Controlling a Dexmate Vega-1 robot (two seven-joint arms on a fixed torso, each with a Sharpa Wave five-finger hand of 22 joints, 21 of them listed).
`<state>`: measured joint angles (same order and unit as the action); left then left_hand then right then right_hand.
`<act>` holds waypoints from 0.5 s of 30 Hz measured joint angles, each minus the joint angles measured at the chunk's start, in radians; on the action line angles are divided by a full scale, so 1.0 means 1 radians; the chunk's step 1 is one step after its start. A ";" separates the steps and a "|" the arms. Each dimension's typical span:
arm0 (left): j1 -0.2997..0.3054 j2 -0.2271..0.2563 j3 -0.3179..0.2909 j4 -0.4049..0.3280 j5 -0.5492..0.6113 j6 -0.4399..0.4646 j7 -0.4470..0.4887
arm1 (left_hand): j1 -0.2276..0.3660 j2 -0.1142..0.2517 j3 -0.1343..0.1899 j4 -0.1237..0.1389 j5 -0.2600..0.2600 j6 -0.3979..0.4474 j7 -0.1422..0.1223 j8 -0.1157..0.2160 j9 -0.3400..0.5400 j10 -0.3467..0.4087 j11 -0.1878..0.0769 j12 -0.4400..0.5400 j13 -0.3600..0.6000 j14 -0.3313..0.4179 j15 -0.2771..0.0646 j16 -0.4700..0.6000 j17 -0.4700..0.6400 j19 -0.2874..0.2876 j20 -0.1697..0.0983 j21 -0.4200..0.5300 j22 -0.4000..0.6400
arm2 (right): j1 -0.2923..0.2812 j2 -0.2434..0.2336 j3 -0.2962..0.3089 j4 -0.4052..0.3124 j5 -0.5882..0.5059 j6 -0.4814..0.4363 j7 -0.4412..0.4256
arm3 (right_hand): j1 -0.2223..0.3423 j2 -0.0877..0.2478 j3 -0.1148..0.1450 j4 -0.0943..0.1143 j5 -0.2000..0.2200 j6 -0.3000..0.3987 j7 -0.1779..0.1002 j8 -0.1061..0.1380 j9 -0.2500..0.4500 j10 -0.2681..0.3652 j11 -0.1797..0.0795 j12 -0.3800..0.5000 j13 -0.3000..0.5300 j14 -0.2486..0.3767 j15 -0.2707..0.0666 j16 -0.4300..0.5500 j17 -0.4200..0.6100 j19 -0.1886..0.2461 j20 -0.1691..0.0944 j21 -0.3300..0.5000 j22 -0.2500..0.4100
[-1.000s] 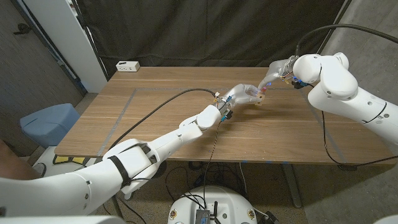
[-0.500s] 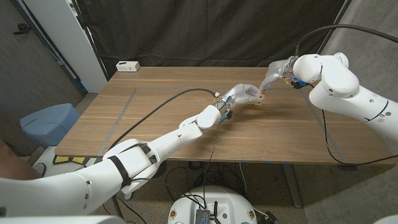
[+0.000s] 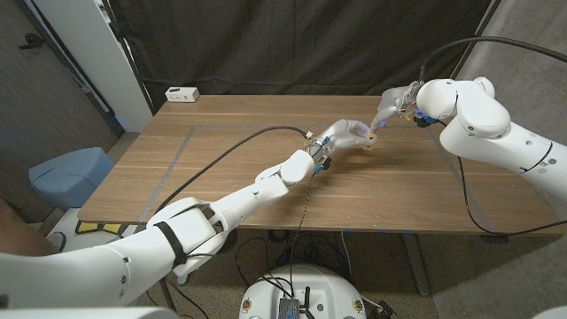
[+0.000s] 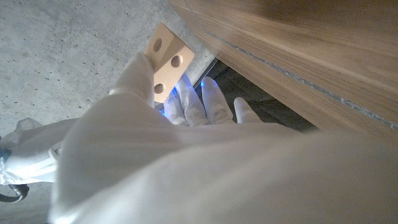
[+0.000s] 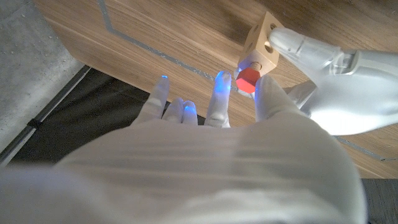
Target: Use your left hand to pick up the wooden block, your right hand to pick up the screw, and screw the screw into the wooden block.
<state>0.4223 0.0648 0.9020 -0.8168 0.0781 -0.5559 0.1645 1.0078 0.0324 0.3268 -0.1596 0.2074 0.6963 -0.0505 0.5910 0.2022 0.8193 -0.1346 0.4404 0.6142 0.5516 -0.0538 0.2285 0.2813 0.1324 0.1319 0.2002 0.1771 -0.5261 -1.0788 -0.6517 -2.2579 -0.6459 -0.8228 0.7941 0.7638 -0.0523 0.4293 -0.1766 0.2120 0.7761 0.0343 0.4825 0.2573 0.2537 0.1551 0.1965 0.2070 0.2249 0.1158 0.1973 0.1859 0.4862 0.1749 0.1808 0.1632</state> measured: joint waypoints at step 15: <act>-0.001 0.001 0.001 -0.004 0.000 0.003 -0.002 | 0.000 0.000 0.004 -0.004 -0.001 0.000 0.000 0.000 0.000 0.000 0.000 0.000 0.000 0.000 0.000 0.000 0.000 0.000 0.000 0.000 0.000 | 0.001 -0.007 -0.011 -0.004 0.011 -0.008 -0.026 | 0.016 0.005 0.011 0.005 0.000 0.044 -0.013 0.028 0.010 0.018 -0.010 0.007 0.000 0.017 -0.017 0.000 0.000 0.005 -0.005 0.000 0.000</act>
<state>0.4213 0.0655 0.9031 -0.8209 0.0782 -0.5524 0.1628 1.0078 0.0324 0.3308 -0.1636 0.2063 0.6963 -0.0505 0.5910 0.2021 0.8193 -0.1346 0.4404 0.6142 0.5516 -0.0537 0.2285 0.2812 0.1324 0.1319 0.2002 0.1771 -0.5249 -1.0858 -0.6629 -2.2617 -0.6347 -0.8311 0.7682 0.7796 -0.0470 0.4404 -0.1716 0.2119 0.8202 0.0214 0.5106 0.2676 0.2718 0.1447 0.2037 0.2069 0.2416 0.0991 0.1973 0.1861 0.4916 0.1696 0.1808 0.1632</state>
